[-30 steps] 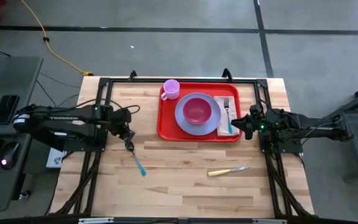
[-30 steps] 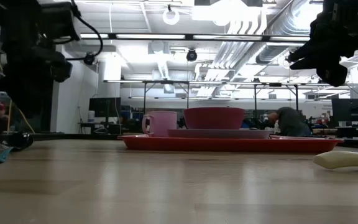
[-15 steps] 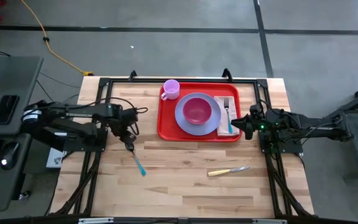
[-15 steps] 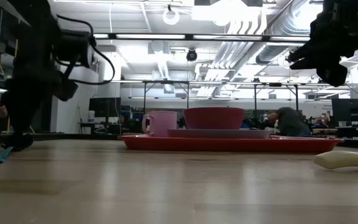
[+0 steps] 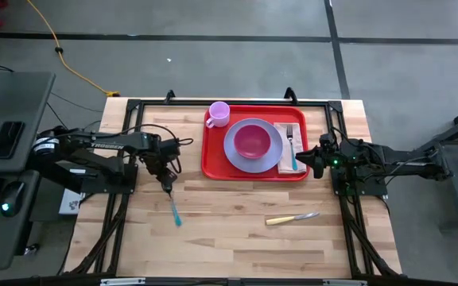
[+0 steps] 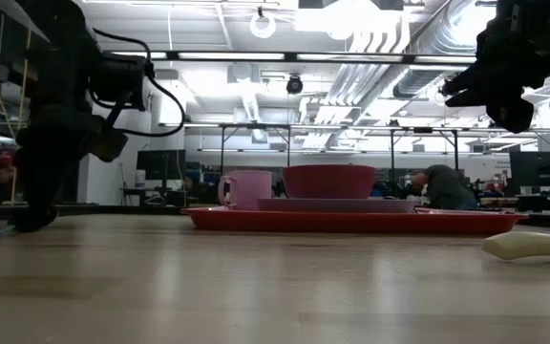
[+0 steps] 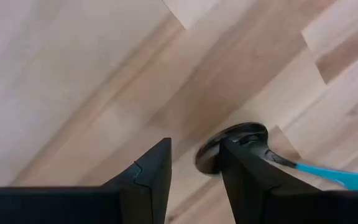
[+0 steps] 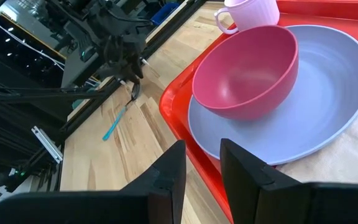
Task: Set up tray
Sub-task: Put the blue spoon on the left of the blue fork on the white napkin on the red serving tray
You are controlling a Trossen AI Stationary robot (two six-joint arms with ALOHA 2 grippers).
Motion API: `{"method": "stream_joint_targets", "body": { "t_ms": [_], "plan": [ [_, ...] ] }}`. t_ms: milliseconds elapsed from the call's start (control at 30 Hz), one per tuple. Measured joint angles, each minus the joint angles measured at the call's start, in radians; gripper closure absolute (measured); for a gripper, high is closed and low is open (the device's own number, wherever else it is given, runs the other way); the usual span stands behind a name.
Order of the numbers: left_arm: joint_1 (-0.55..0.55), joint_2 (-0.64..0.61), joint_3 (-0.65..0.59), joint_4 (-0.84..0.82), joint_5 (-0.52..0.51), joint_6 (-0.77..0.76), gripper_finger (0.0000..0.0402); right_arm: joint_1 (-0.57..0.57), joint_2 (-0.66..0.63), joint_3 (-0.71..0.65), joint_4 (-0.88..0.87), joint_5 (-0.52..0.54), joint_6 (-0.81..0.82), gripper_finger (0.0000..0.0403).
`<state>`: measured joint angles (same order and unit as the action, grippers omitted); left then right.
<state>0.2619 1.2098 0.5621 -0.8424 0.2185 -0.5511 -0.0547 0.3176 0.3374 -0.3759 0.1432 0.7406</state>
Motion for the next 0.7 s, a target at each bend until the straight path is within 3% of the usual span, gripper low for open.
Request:
{"method": "stream_joint_targets", "body": {
  "t_ms": [467,700],
  "plan": [
    [0.0,0.0,0.0,0.012,0.03,-0.002,0.024,0.0,0.0,0.0,0.0,0.004,-0.008,0.0324],
    [0.0,0.0,0.0,0.016,0.034,-0.003,0.032,0.0,0.0,0.0,0.0,0.004,-0.008,0.0324]
  ]
}}
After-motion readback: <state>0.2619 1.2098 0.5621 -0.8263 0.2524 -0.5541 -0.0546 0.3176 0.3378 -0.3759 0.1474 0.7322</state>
